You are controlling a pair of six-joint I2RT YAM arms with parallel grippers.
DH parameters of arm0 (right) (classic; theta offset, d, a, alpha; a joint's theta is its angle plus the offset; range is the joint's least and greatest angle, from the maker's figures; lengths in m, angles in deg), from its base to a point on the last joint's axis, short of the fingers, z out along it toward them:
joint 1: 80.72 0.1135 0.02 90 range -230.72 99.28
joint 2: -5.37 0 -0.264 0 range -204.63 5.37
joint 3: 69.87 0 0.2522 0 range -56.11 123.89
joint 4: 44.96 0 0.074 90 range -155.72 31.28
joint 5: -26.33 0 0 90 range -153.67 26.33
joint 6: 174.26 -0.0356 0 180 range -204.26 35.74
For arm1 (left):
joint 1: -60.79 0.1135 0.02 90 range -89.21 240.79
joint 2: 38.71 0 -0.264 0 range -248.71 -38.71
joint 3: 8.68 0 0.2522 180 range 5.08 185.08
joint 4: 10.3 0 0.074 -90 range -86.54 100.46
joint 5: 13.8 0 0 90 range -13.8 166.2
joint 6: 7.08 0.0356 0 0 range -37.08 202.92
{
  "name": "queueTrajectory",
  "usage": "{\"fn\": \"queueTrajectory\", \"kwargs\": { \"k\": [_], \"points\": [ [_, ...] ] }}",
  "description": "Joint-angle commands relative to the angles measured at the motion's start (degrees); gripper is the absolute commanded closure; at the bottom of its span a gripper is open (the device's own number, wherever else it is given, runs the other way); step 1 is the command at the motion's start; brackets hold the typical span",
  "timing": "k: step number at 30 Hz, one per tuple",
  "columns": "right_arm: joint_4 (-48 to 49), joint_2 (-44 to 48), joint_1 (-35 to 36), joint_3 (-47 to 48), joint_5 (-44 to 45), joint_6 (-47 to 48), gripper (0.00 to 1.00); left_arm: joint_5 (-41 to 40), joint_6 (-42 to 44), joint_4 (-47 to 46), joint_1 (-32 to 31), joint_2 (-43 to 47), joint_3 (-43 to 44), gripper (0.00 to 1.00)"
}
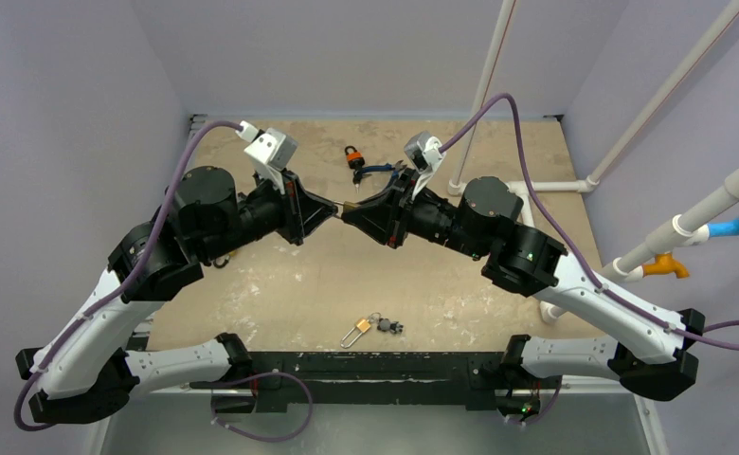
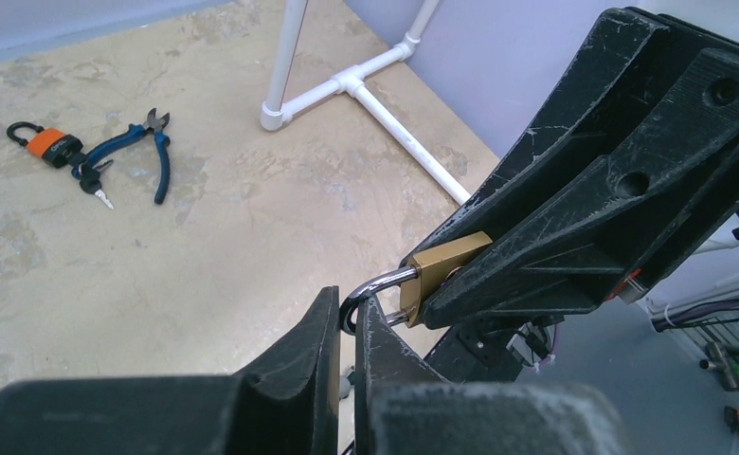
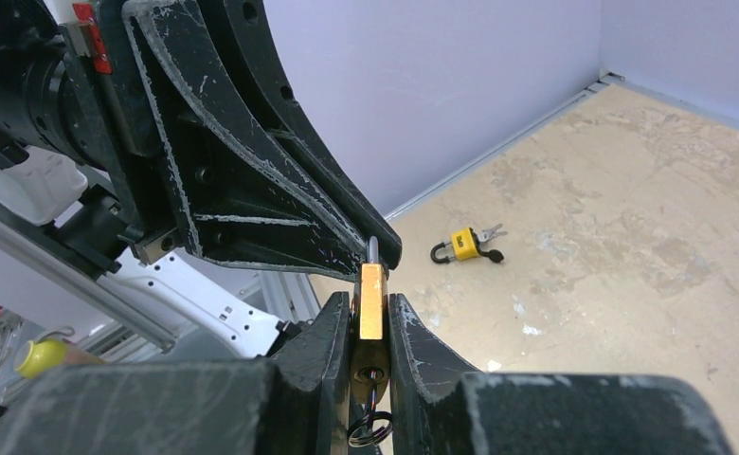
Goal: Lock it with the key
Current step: Lock the lock.
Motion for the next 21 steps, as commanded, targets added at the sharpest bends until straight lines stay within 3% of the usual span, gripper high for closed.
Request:
{"fn": "queueTrajectory", "kwargs": {
  "k": [1, 21],
  "points": [
    [5.4, -10.1, 1.1, -1.7, -1.9, -0.9, 1.0, 31.2, -8.8, -24.7, -7.5, -4.9, 3.6, 1.0],
    [8.0, -17.2, -0.2, -0.3, -2.0, -1.9, 1.0, 33.1, -8.1, -23.3, -13.7, -9.8, 8.4, 1.0]
  ]
}}
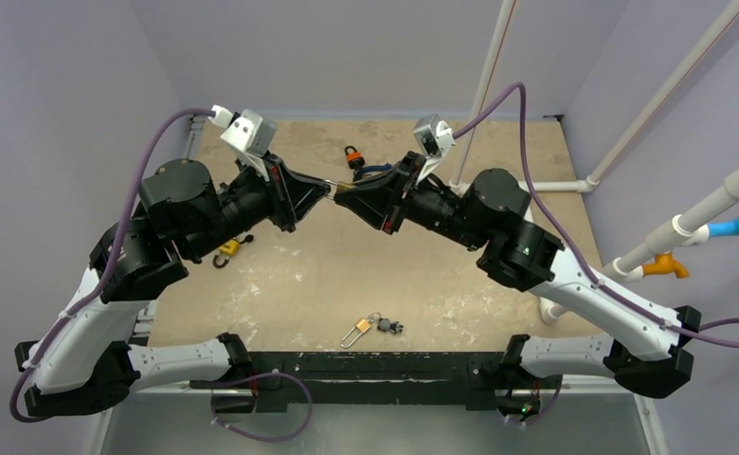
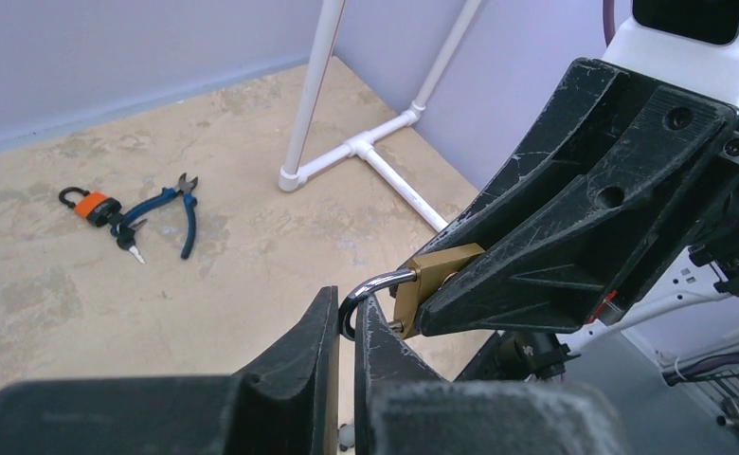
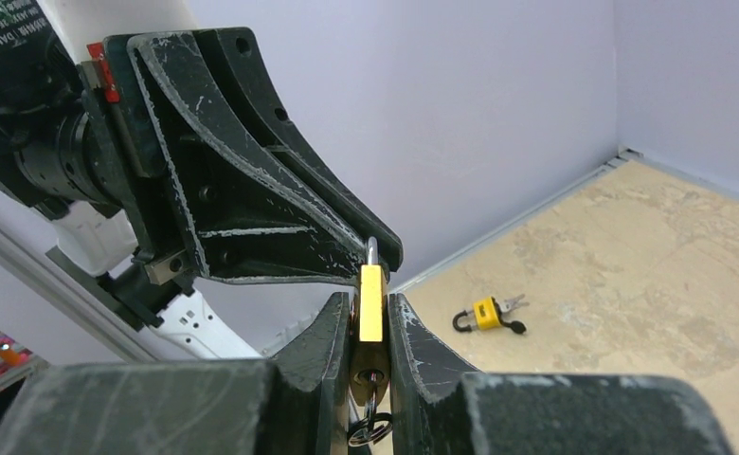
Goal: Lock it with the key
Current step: Lock the lock.
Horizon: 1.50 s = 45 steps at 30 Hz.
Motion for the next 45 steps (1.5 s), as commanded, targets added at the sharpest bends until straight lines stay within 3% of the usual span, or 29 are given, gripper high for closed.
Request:
{"fn": "queueTrajectory", "kwargs": {
  "k": [1, 10, 13, 15, 17, 19, 22, 25, 35, 45],
  "points": [
    [0.9, -16.0, 0.2, -1.9, -1.3, -0.9, 1.0, 38.9, -9.7, -22.9, -10.7, -8.0, 1.2, 1.0],
    [-1.4, -20.0, -0.6, 3.0, 0.0, -0.9, 1.0, 36.0, -8.7, -17.7, -11.2, -9.5, 1.5, 1.0],
    [-1.4, -19.3, -1.1, 2.2, 0.0, -0.6, 1.0, 29.8, -5.9, -12.1, -10.9, -8.2, 2.0, 1.0],
    [-0.7, -17.5, -2.4, 0.1, -1.2, -0.7, 1.0, 25.7, -3.9, -7.7, -9.5, -6.1, 0.8, 1.0],
    [1.1, -15.0, -4.9, -3.1, -5.0, -1.6, 1.0, 26.5, -4.0, -6.1, -5.3, -3.0, -2.8, 1.0],
    [4.6, -11.2, -7.3, -7.4, -11.0, -2.3, 1.0, 31.1, -3.8, -5.1, 0.4, -0.2, -6.7, 0.92],
    [8.7, -7.2, -8.9, -11.7, -18.9, -2.4, 1.0, 32.1, -0.8, -3.0, 3.0, 3.3, -10.4, 0.75],
    [13.0, -3.8, -9.4, -15.7, -24.9, -4.3, 1.0, 34.0, 0.2, -2.2, 5.2, 5.4, -12.5, 0.7],
    [17.4, 4.7, -11.9, -21.9, -27.4, -10.5, 1.0, 41.1, -2.3, -4.8, 13.2, 9.2, -16.9, 0.76],
    [22.7, 7.1, -13.7, -24.1, -29.4, -15.9, 1.0, 44.0, -5.8, -8.1, 15.6, 9.1, -18.6, 0.87]
  ]
}}
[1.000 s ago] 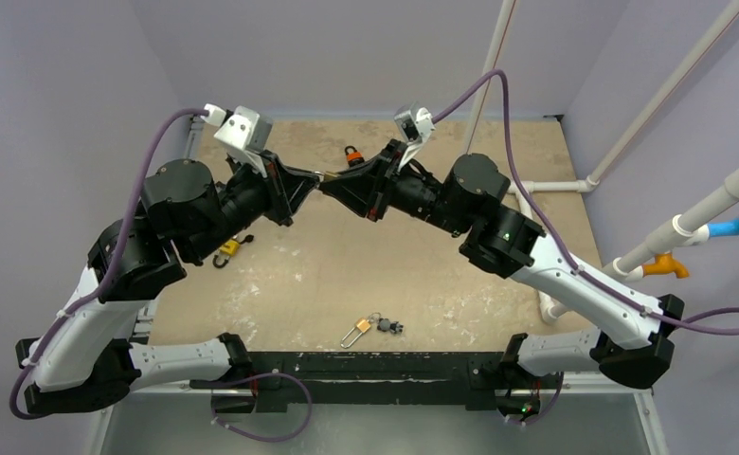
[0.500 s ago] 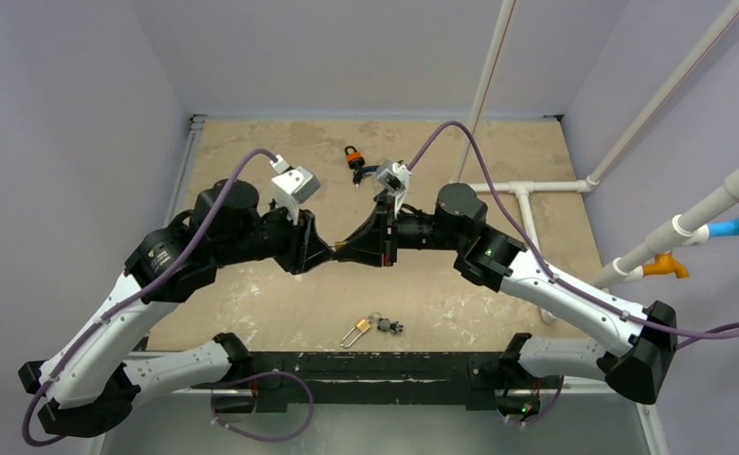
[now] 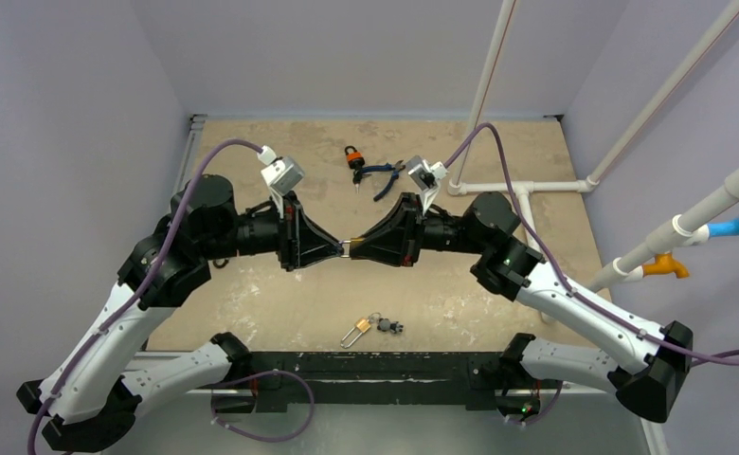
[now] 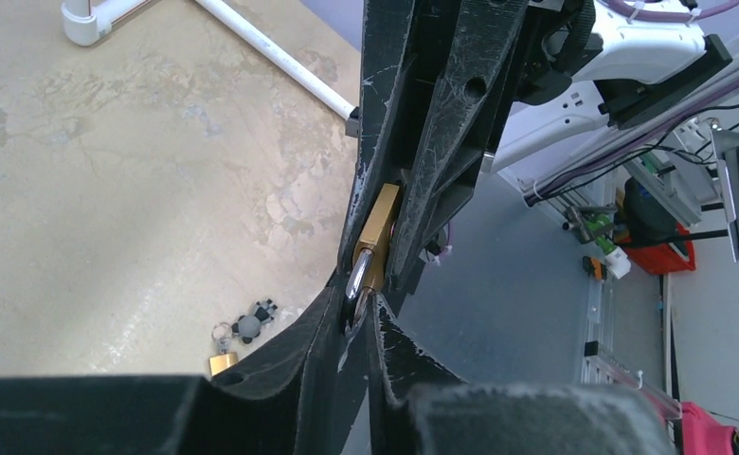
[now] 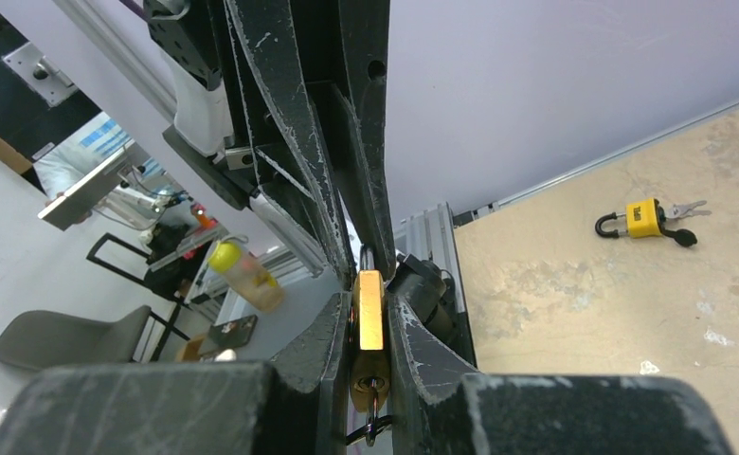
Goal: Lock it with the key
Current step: Lock the lock.
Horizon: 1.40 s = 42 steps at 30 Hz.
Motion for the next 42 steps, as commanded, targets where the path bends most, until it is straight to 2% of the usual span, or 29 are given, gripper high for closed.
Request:
{"fn": "queueTrajectory", "kwargs": {
  "k": [1, 4, 8, 9, 13, 14, 16, 20, 26, 30, 35, 42],
  "points": [
    [3.7, 0.1, -1.7, -0.5, 2.7, -2.0, 1.0, 6.8, -3.2, -4.6, 0.0, 0.5, 0.5, 0.88],
    [4.3, 0.0, -1.7, -0.4, 2.0, -2.4, 1.0, 6.3, -4.0, -5.6, 0.1, 0.3, -0.3, 0.99],
    [3.5, -0.5, -1.7, -0.3, 1.9, -1.7, 1.0, 2.0, -4.6, -5.9, 0.1, -0.2, -0.6, 1.0],
    [2.9, -0.5, -1.7, -0.5, 2.6, -1.3, 0.94, 0.2, -4.6, -5.2, 0.2, -0.3, -0.2, 1.0],
    [-2.1, 0.5, -1.9, -0.6, 7.7, 2.7, 0.46, -4.5, -3.3, -3.3, 1.1, 0.4, 0.3, 1.0],
    [-2.9, 1.0, -2.2, -0.9, 8.4, 3.4, 0.38, -4.8, -2.5, -2.7, 1.6, 0.8, 0.6, 1.0],
    [-2.8, 1.8, -3.6, -2.2, 8.2, 3.6, 0.3, -3.7, -1.3, -1.4, 2.8, 1.1, 1.9, 1.0],
    [0.6, 2.6, -7.3, -5.2, 4.3, 1.8, 0.3, -1.1, -0.5, 0.3, 4.4, 0.9, 4.1, 1.0],
    [9.5, 3.5, -7.8, -8.0, -2.0, -0.7, 0.33, 0.9, -0.8, 2.0, 5.3, -0.2, 5.8, 1.0],
    [11.9, 2.6, -7.8, -7.6, -3.8, -1.8, 0.41, 1.9, -1.3, 2.4, 5.7, -1.5, 6.4, 1.0],
    [12.3, 2.3, -7.8, -6.0, -4.3, -1.7, 0.41, 2.4, -1.7, 2.5, 6.2, -2.4, 6.8, 1.0],
    [10.1, 0.9, -7.8, -4.6, -4.7, -0.5, 0.6, 3.6, -2.1, 1.7, 6.8, -2.8, 6.9, 1.0]
  ]
}}
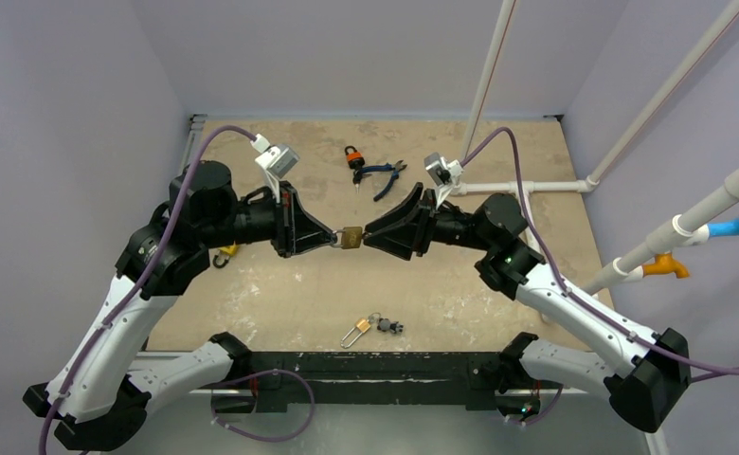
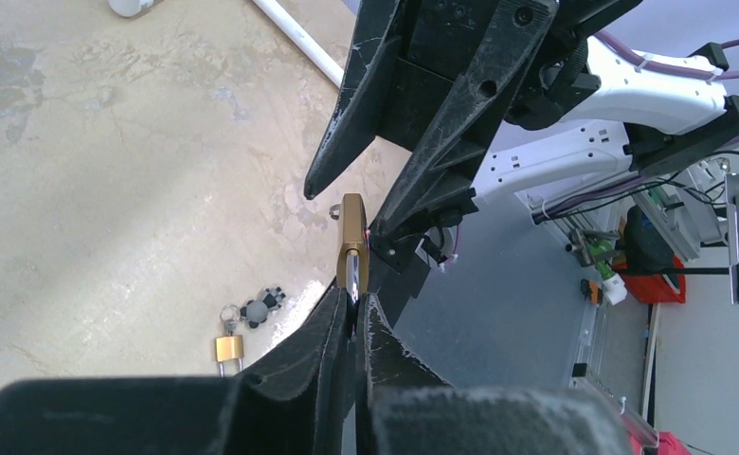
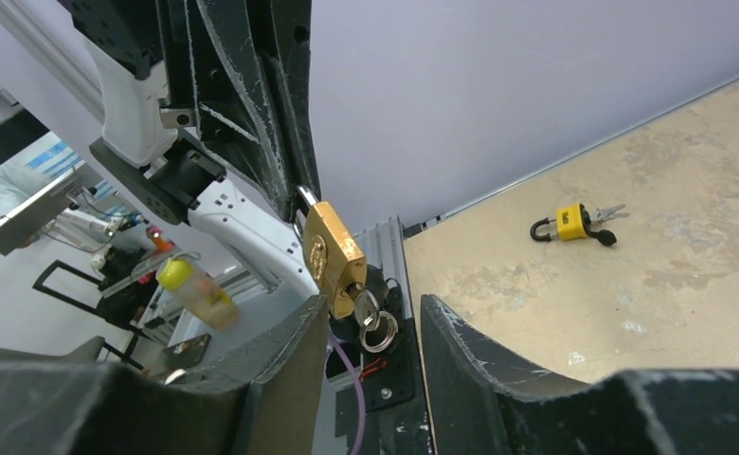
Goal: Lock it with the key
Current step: Lock the lock.
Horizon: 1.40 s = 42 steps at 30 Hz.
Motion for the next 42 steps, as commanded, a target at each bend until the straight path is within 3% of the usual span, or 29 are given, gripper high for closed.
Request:
{"fn": "queueTrajectory", "kwargs": {
  "k": [1, 9, 14, 18, 25, 36, 38, 42],
  "points": [
    [1.2, -0.3, 0.0, 2.6, -1.4, 0.7, 0.61, 2.4, -0.5, -3.2, 0.7, 0.3, 2.8, 1.0],
    [0.6, -0.8, 0.0, 3.6, -3.1, 0.9, 0.78, 3.1, -0.8, -3.6, 1.0, 0.1, 2.5, 1.0],
    [0.1, -0.9, 0.0, 3.7, -4.3, 1.1, 1.0, 3.3, -0.6, -3.9, 1.2, -0.2, 2.2, 1.0],
    [-2.0, -0.1, 0.0, 3.3, -4.1, 2.6, 1.0, 3.2, -0.3, -3.7, 1.9, -0.4, 2.3, 1.0],
    [-15.4, 2.9, -0.3, 3.9, 5.9, 11.5, 1.0, 2.9, 3.0, -0.1, 4.3, 0.3, 4.5, 1.0],
    [-19.4, 3.3, -2.6, 2.1, 11.7, 13.0, 1.0, 3.6, 4.7, 1.6, 6.0, 1.0, 4.1, 1.0],
    [-21.0, 2.8, -2.7, 2.7, 16.8, 12.8, 1.0, 1.8, 3.9, 1.0, 6.0, 0.5, 3.1, 1.0],
    [-32.3, -0.6, -2.7, 5.2, 40.2, 12.4, 1.0, -4.3, -0.9, -3.0, 5.8, -3.4, -1.2, 1.0]
  ]
}}
